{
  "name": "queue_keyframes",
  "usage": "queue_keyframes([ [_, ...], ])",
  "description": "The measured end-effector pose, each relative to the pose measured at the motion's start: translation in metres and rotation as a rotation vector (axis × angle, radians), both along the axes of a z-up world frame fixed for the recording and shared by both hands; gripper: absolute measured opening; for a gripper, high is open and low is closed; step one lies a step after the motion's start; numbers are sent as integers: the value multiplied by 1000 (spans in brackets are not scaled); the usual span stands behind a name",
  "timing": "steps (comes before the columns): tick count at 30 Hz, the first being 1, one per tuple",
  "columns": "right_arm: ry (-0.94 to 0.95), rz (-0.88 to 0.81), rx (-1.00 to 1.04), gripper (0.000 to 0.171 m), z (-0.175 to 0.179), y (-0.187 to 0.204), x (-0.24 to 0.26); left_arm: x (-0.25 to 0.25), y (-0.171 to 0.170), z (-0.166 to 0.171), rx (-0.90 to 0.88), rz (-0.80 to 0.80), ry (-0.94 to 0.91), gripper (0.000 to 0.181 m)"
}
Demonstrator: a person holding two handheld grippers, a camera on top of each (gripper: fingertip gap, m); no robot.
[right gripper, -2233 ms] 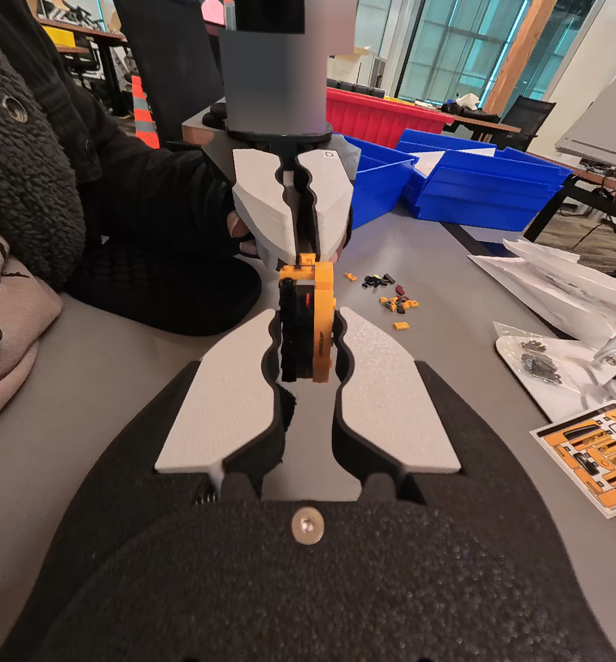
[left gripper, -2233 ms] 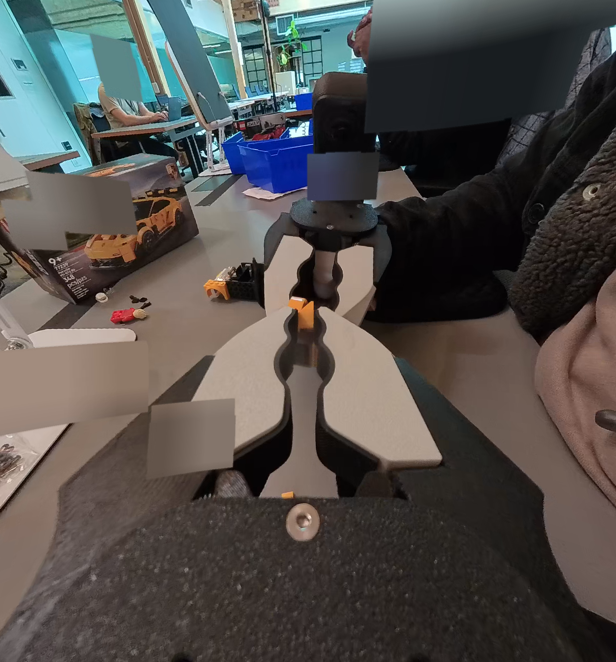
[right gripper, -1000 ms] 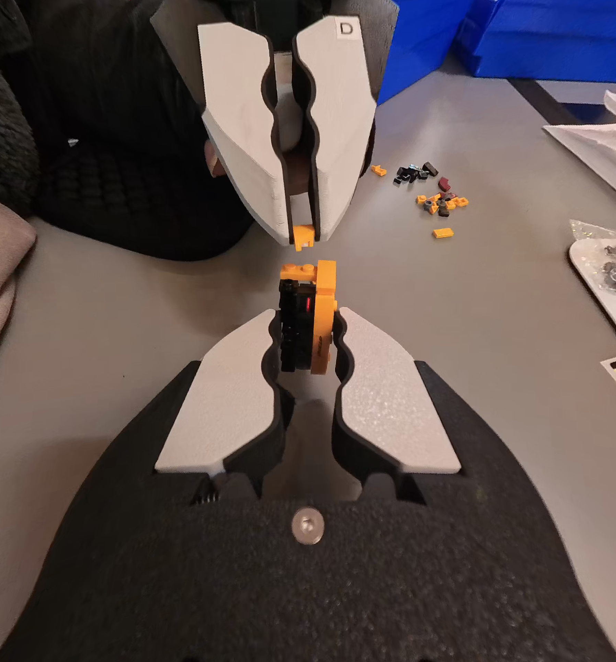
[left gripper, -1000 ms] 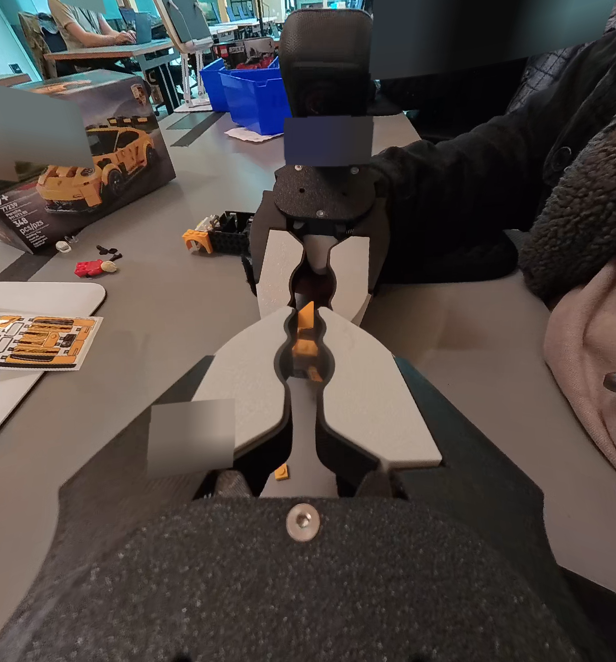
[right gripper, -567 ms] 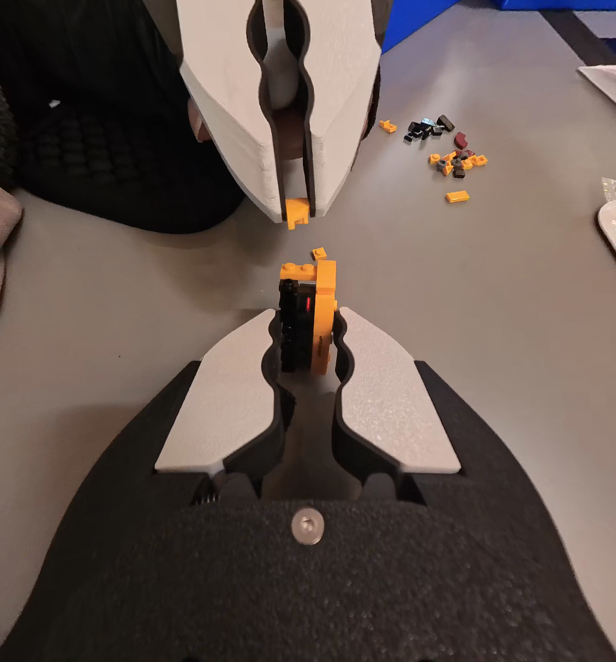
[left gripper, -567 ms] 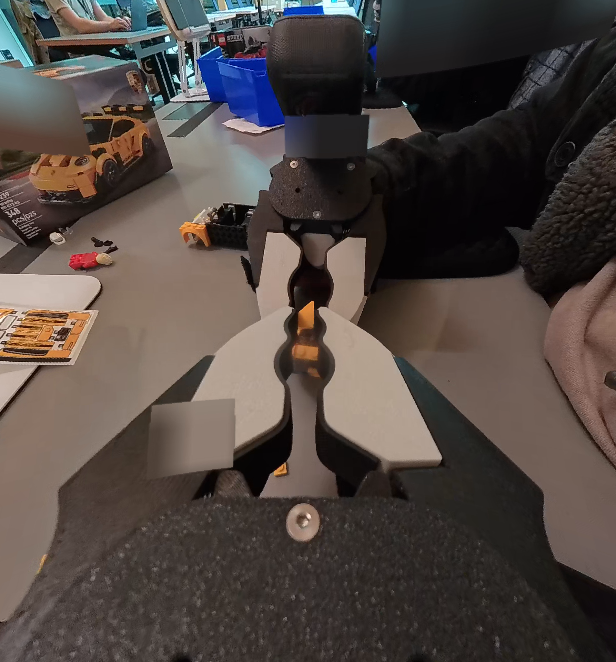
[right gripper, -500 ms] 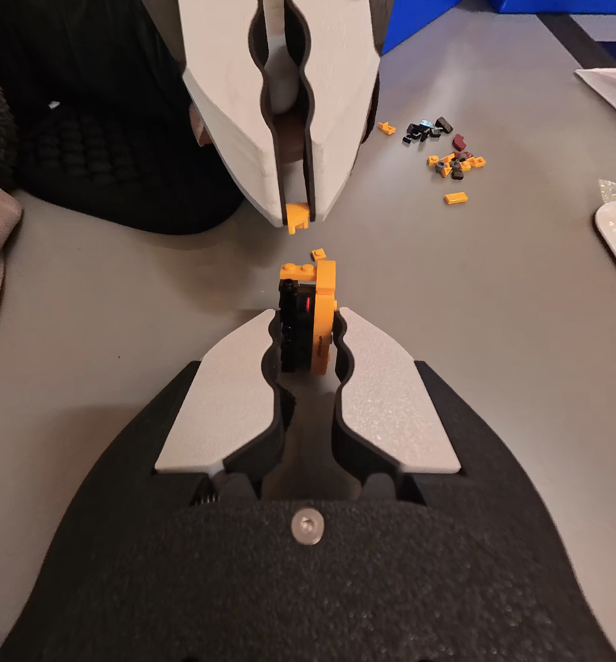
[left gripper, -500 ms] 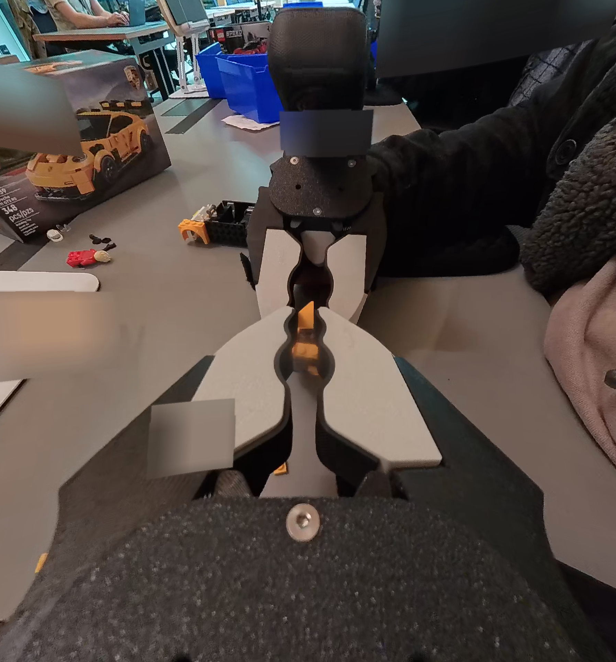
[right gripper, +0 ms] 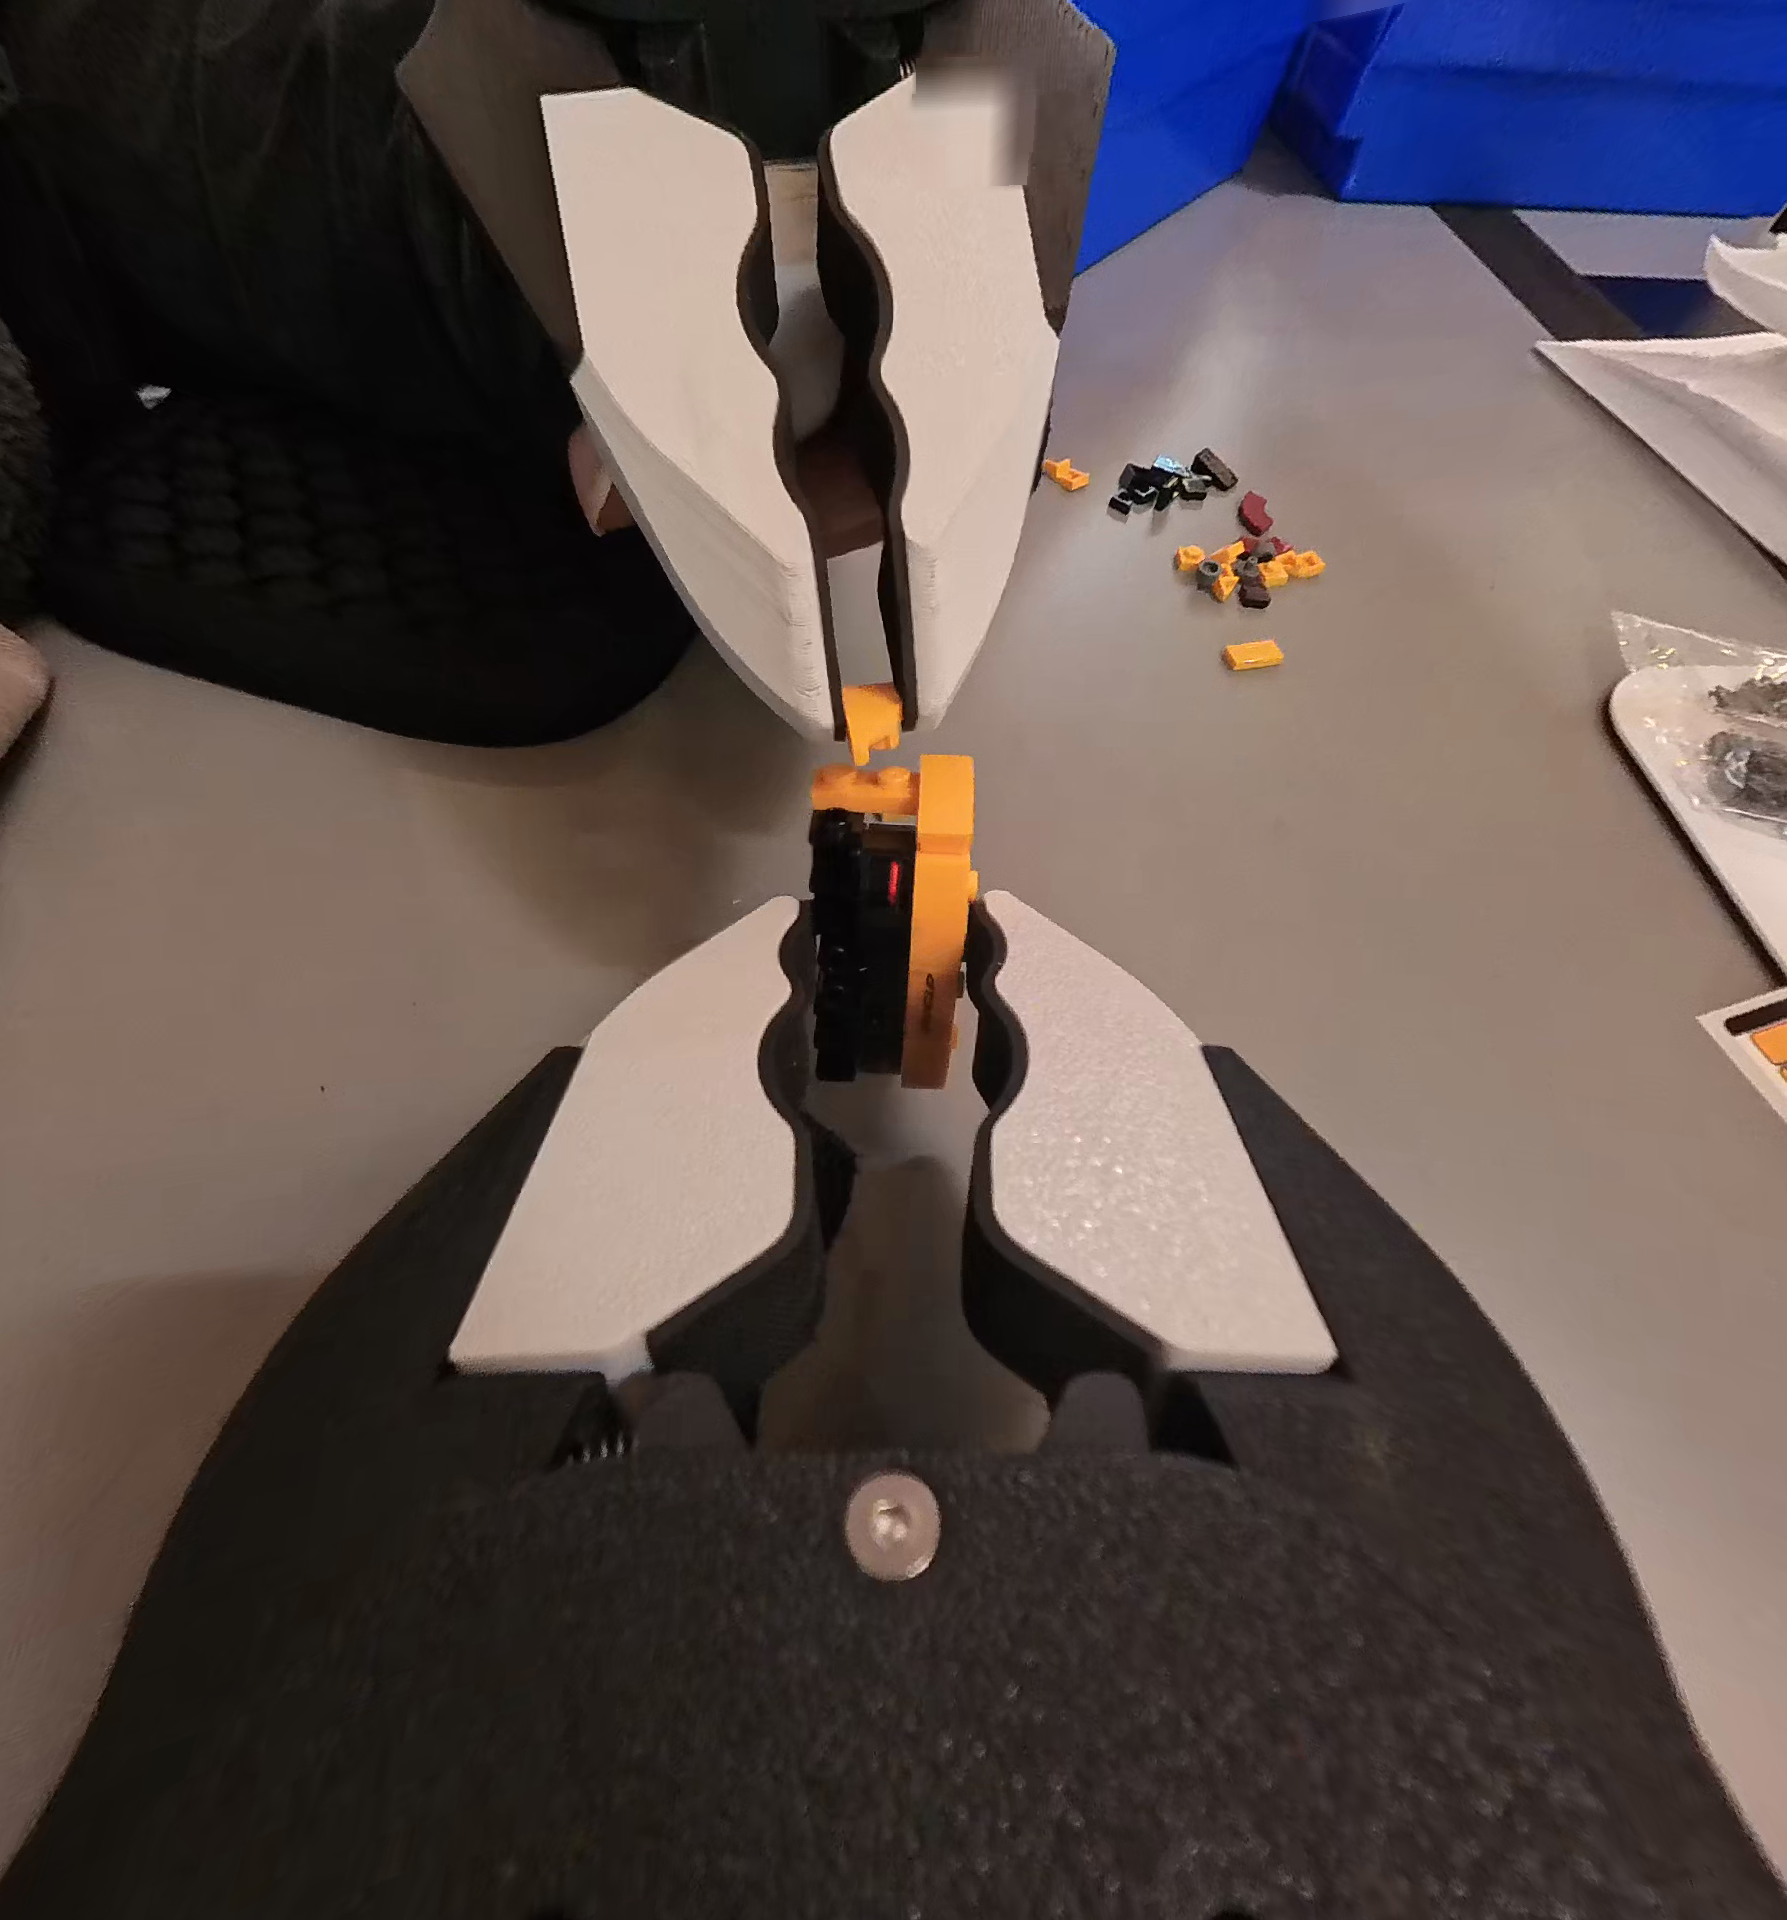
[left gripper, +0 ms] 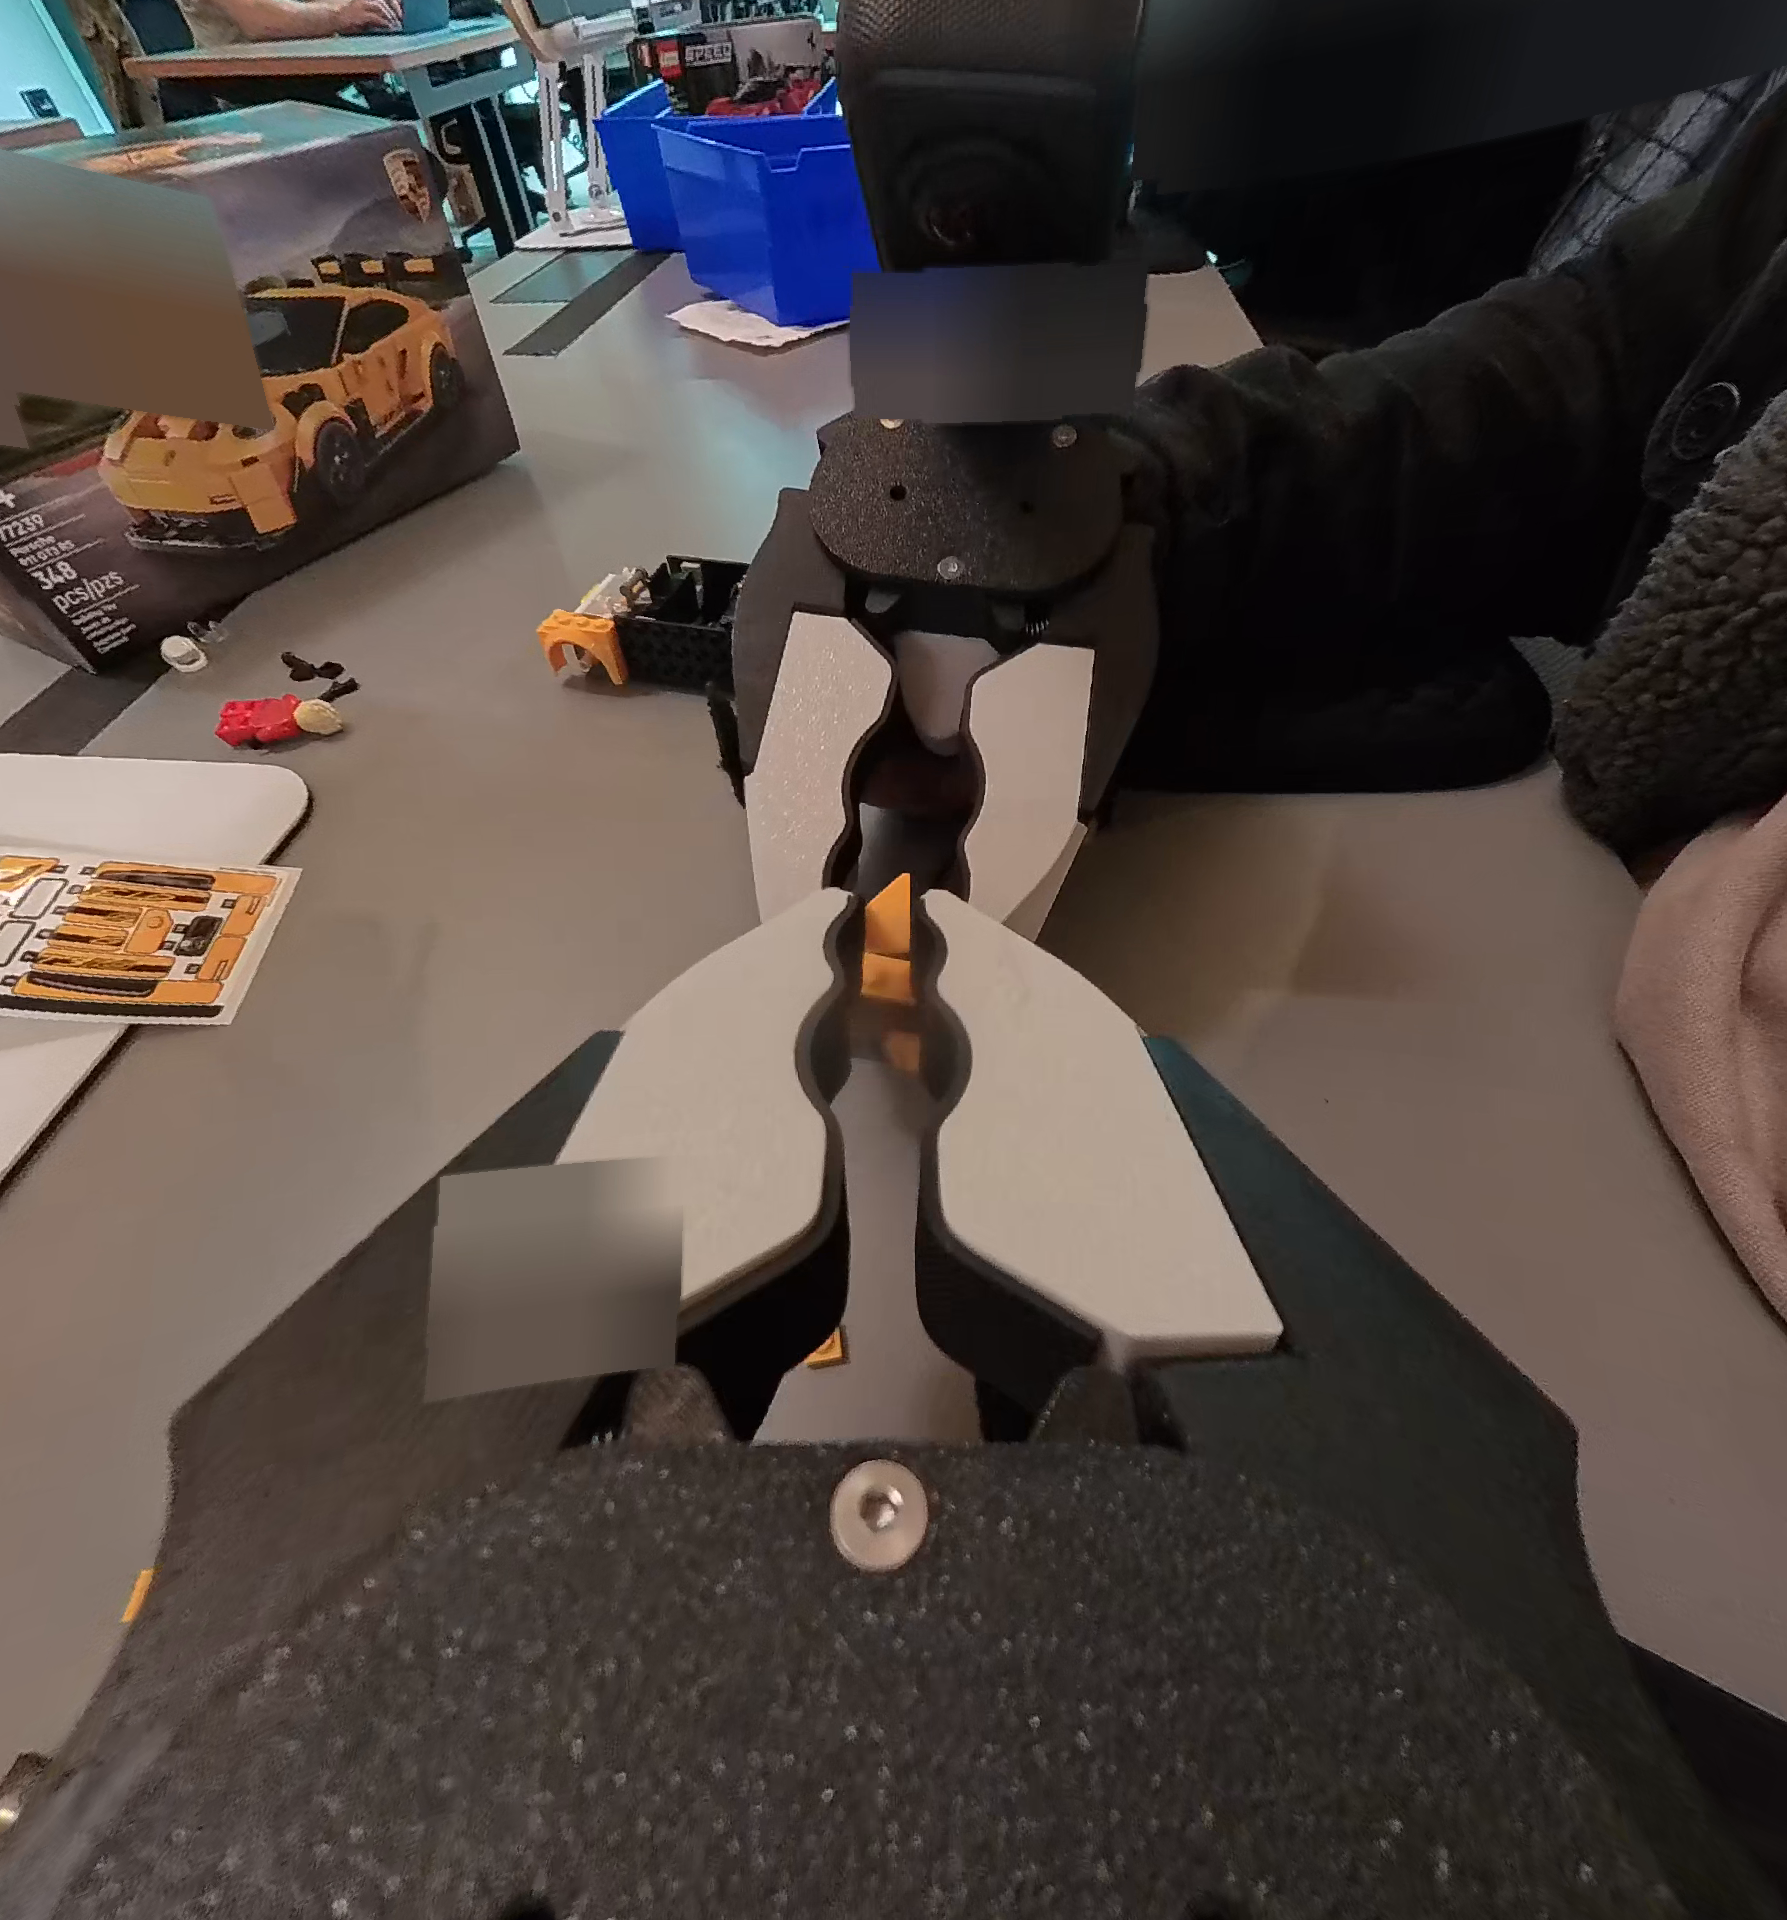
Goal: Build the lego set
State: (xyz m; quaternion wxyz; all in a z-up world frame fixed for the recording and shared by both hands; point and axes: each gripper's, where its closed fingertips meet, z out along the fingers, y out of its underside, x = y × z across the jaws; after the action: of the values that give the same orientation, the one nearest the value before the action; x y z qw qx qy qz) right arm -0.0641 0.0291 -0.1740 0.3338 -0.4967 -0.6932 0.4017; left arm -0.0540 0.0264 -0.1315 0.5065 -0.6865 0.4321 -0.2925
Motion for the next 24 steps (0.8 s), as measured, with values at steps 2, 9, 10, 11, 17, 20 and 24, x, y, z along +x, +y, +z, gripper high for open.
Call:
queue_keyframes([
  [2,5,-1,2,27,0,0,0,0,1,-1,4,5,10,7],
  [9,20,4,-4,27,3,-2,-1,-1,2,-7,37,18,84,8],
  [10,21,7,-6,27,3,-2,-1,-2,3,-7,48,21,99,8],
  [11,22,10,-6,27,3,-2,-1,-2,2,-7,58,21,109,8],
  [17,40,39,-22,27,6,-7,0,0,-1,-6,100,-6,143,8],
  [20,61,58,-36,27,10,-10,1,0,-4,-3,116,-24,135,8],
  [24,76,69,-43,27,13,-12,2,1,-6,1,135,-34,138,8],
])
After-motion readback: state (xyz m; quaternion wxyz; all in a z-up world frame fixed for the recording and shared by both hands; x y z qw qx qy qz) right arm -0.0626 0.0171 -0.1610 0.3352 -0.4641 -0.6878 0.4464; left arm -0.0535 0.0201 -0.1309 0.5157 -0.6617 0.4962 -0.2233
